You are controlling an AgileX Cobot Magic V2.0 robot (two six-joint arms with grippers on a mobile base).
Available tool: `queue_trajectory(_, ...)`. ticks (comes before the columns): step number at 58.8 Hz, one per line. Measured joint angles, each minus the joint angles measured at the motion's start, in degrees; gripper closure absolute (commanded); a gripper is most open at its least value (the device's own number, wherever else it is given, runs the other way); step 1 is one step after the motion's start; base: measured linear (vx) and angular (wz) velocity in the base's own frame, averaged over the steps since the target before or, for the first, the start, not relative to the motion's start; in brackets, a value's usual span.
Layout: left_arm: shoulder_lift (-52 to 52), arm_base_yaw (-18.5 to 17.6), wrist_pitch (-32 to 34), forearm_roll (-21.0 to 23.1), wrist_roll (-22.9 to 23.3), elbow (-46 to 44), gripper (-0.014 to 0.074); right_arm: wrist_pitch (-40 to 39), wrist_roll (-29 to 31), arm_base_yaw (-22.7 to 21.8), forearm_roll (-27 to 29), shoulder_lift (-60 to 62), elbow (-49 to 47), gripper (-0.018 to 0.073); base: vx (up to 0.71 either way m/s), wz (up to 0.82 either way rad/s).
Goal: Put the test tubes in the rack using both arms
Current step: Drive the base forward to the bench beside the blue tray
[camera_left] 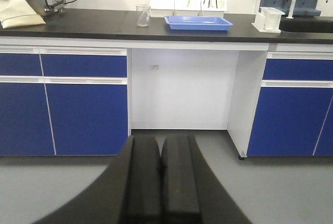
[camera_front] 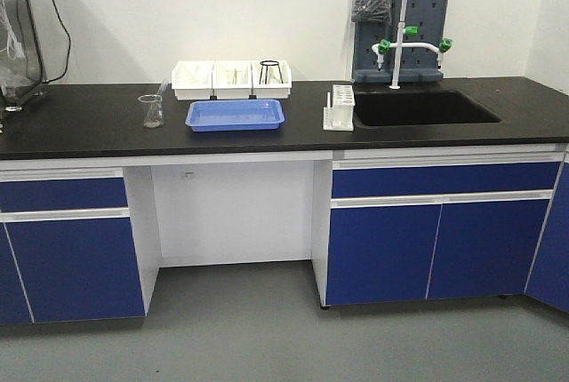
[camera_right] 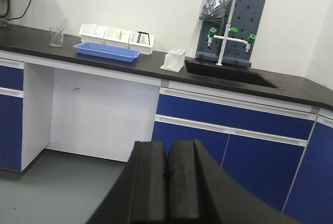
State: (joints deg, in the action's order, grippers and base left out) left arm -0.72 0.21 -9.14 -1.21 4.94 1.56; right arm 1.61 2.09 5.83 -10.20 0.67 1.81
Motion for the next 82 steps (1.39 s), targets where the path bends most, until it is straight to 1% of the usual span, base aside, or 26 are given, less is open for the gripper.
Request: queue_trajectory(82, 0.0, 0.0, 0.0, 0.0, 0.0, 0.0, 0.0600, 0.0, 0.0, 0.0, 0.0, 0.0, 0.0, 0.0568, 0.00, 0.00)
